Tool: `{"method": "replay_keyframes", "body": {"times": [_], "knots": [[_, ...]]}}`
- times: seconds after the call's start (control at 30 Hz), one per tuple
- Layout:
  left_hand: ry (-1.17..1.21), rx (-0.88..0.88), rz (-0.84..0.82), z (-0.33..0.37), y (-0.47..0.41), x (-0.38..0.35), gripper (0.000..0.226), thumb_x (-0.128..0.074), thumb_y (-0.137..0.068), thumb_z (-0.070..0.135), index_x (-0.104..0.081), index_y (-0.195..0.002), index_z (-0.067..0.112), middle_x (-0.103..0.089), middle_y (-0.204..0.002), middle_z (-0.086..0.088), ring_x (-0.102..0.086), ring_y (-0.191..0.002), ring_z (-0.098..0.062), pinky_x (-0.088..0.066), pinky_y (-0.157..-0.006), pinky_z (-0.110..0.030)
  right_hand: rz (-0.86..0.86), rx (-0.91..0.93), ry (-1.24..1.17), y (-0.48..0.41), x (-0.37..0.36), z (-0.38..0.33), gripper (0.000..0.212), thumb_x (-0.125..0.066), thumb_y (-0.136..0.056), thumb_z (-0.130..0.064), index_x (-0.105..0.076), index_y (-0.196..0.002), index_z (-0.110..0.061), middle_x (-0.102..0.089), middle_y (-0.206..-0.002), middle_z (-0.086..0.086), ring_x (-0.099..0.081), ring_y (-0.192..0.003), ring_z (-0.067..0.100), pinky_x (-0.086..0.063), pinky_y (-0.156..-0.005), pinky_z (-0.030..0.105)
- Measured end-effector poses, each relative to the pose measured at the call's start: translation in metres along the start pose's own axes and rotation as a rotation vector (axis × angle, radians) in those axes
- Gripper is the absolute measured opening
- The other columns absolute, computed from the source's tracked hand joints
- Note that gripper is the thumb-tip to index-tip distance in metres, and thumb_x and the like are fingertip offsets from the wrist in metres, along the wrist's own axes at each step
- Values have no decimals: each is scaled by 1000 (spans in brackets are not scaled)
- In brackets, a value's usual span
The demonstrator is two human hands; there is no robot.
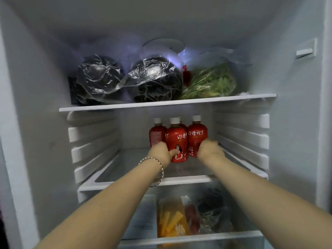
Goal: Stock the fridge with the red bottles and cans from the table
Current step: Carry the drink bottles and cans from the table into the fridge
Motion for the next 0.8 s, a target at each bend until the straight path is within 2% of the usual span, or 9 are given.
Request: {"method": "replay_keyframes", "body": {"times": [0.1,0.23,0.33,0.4,0.47,0.53,0.7,0.8], "knots": [[20,-6,17,10,-7,-2,41,-57,-91,32,-53,-117,-1,-60,-117,-17,-57,-108,-30,-44,-84,-32,-27,27,-87,-5,-3,-3,35,-45,-95,-7,-47,-129,3,-54,-130,19,-55,-117,31,-44,-92,33],[64,-50,11,14,2,-1,38,-55,-91,17,-46,-125,3,-57,-122,-17,-55,-112,-32,-43,-89,-32,-79,87,-147,8,11,-6,30,-47,-95,-12,-54,-122,0,-57,-125,18,-57,-112,30,-43,-82,28],[11,-120,74,14,25,14,21,-50,-88,12,-60,-104,2,-64,-109,-17,-60,-100,-32,-45,-79,-31,-50,140,-121,31,25,-5,25,-48,-93,-10,-61,-113,-2,-61,-117,17,-60,-105,31,-41,-73,25],[-9,-182,82,18,46,26,17,-48,-87,11,-62,-91,2,-65,-101,-18,-61,-94,-33,-45,-75,-32,-19,173,-87,52,35,-3,27,-47,-90,-4,-64,-111,-2,-63,-115,17,-61,-104,31,-45,-78,26],[-37,-267,26,24,74,33,13,-47,-87,11,-55,-80,5,-63,-93,-17,-59,-86,-31,-43,-68,-29,3,188,-55,78,44,2,30,-47,-87,0,-65,-111,-3,-64,-116,17,-61,-106,31,-49,-89,31],[-84,-348,-59,30,107,32,12,-48,-88,13,-51,-78,6,-60,-88,-14,-56,-80,-28,-42,-64,-29,31,179,-25,115,53,13,29,-49,-86,-1,-67,-108,-6,-65,-115,15,-61,-106,31,-49,-92,34],[-184,-533,-216,46,191,12,22,-51,-89,22,-62,-94,4,-65,-101,-17,-61,-98,-31,-45,-77,-31,49,113,61,223,70,59,23,-53,-87,-14,-69,-103,-8,-66,-110,13,-61,-105,30,-48,-85,32],[-146,-655,-303,70,252,-8,21,-52,-88,23,-61,-79,6,-66,-94,-15,-62,-92,-31,-43,-71,-28,40,3,158,292,90,100,23,-54,-87,-24,-68,-100,-12,-66,-108,10,-60,-101,28,-48,-78,32]]}}
Point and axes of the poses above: each hand's wrist, its own y-axis away from the middle knuckle, its own x-axis out of the back of the hand, z = x × y, the point moved 4 cm from there along -y, towards the middle knuckle
